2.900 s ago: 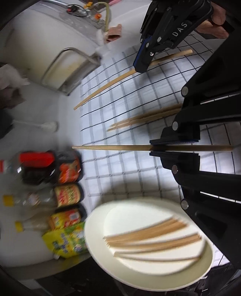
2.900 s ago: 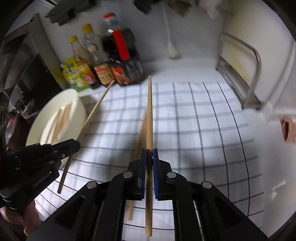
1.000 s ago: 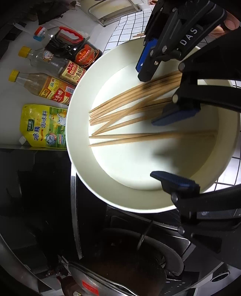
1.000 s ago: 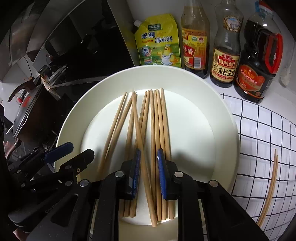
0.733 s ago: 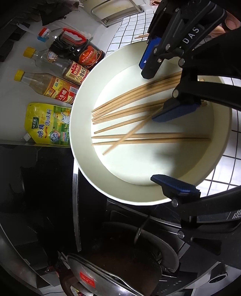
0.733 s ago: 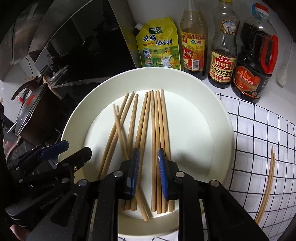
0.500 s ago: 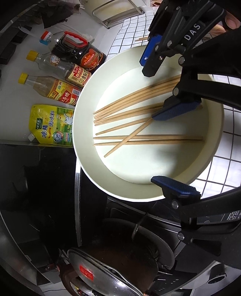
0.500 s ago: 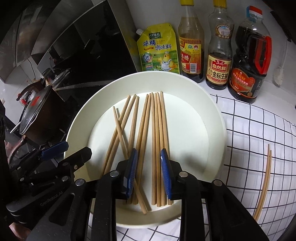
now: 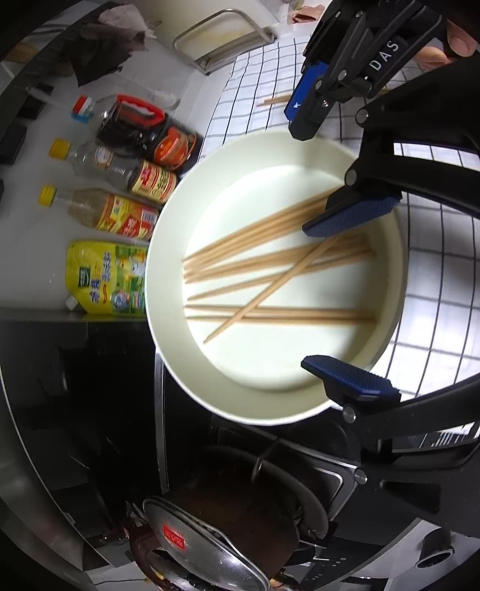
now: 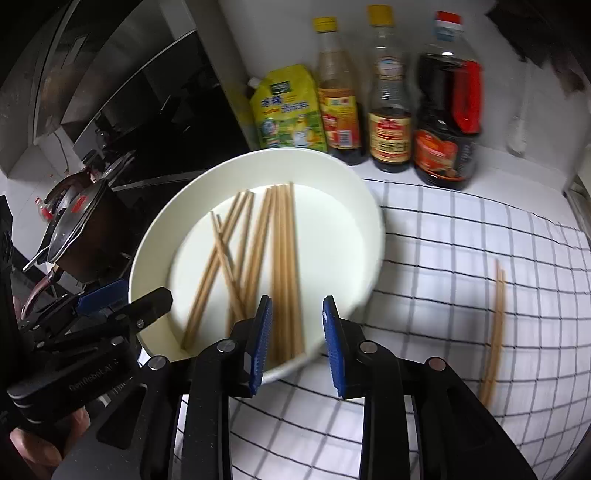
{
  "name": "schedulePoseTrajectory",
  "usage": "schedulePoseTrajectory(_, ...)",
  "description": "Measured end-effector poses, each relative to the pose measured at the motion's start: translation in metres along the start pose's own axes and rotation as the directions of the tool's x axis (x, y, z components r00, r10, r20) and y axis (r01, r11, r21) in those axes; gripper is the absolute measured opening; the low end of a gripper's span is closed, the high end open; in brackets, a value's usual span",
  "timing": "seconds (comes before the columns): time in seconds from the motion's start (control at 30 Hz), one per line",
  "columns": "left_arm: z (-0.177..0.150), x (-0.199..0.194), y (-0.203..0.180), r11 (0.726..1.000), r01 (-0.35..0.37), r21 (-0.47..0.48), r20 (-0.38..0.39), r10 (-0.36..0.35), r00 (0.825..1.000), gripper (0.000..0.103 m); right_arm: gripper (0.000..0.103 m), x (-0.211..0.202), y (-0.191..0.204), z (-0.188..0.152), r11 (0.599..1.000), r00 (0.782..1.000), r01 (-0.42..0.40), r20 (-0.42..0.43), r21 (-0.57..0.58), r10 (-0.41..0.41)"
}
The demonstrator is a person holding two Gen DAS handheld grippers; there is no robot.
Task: Organize utensils
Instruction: 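Move both open tools back to the last two chopsticks on the mat, then close the right tool on one chopstick while the left tool moves to the other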
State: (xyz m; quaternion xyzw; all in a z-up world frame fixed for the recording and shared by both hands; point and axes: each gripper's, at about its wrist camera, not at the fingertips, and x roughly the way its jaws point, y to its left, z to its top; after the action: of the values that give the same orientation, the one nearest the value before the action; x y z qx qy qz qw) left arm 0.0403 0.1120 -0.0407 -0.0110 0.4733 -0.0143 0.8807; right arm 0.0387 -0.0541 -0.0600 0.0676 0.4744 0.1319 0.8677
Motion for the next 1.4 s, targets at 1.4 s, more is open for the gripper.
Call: schedulePoseTrajectory(1.4,-0.060,0.025,-0.166,0.968,0.141,0.209,-0.081,-0.126,0.989,0.069,0.030,-0.001,-0.163,-0.104,0.961,0.971,0.233,-0.088,0.148,-0.222)
